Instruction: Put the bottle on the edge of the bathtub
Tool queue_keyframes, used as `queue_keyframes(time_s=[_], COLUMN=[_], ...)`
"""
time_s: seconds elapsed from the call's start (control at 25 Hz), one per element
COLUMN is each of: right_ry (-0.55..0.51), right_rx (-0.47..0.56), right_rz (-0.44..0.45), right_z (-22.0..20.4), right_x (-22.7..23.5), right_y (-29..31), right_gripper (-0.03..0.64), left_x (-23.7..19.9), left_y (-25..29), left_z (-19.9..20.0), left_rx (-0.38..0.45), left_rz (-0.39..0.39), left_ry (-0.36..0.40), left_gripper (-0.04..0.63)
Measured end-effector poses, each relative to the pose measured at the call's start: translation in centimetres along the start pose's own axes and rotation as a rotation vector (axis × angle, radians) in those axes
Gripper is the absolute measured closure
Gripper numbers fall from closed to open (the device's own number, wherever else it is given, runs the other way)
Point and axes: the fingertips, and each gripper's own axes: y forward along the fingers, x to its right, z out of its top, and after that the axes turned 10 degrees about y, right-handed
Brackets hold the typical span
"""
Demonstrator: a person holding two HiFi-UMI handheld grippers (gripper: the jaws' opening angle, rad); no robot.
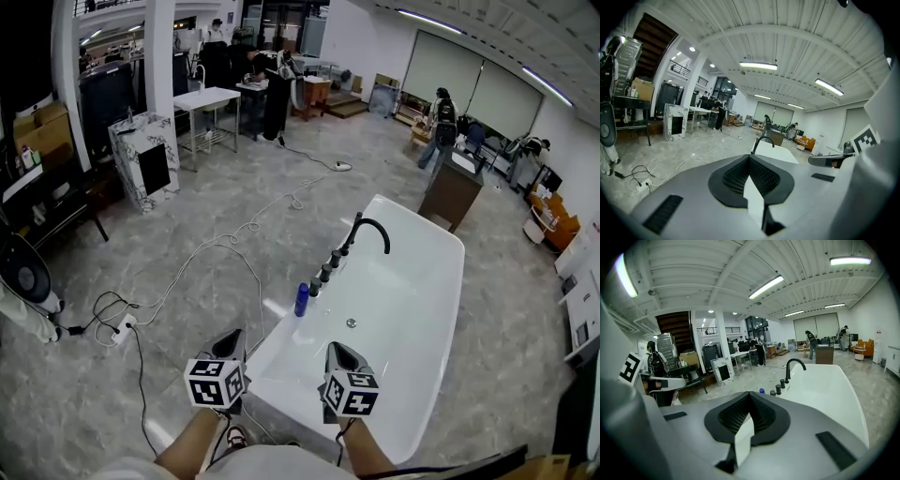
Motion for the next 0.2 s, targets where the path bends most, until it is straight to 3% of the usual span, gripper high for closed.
queue_keyframes(time_s=[0.2], right_ry=[0.001], right_rx=[0.000], right_rz=[-0.006], right_z=[0.12], right_x=[-0.58], right_y=[0.15], right_gripper=[0.591], left_x=[-0.68], left_y=[-0.16], left_z=[-0.17], left_rx=[-0.007], left_rz=[-0.001], left_ry=[-0.005], left_gripper=[0.580])
